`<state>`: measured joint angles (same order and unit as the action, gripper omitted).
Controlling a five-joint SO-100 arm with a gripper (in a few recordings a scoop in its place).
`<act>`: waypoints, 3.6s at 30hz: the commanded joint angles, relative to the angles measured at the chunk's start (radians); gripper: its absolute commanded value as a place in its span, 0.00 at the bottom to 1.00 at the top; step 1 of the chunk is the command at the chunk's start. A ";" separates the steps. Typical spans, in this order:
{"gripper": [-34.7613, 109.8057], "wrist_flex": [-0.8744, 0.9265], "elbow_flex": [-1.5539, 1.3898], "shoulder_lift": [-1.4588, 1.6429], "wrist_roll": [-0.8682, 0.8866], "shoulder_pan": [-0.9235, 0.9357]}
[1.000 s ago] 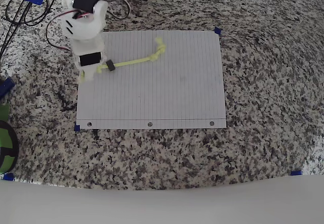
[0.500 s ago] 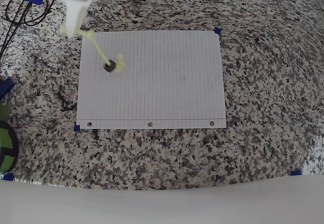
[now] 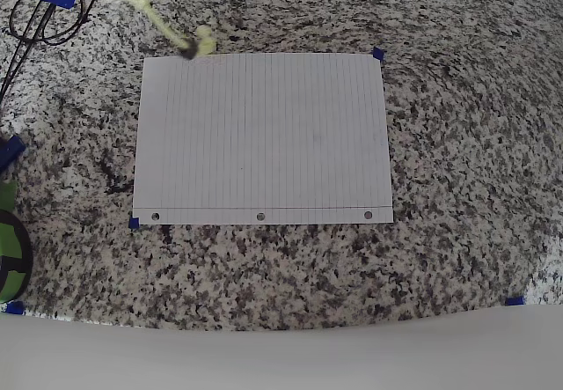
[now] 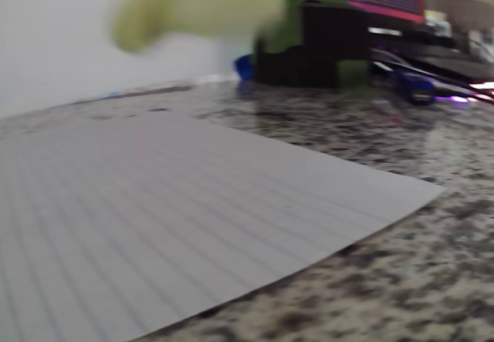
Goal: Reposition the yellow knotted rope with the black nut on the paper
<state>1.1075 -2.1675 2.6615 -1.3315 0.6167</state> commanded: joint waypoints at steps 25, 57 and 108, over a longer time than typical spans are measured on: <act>0.24 -0.141 -0.344 0.051 0.120 -0.353; 0.65 -0.192 -0.782 0.463 0.187 -0.678; 0.63 -0.006 -1.000 0.747 -0.173 -0.531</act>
<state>1.0922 -3.1523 3.4039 -1.5048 0.1028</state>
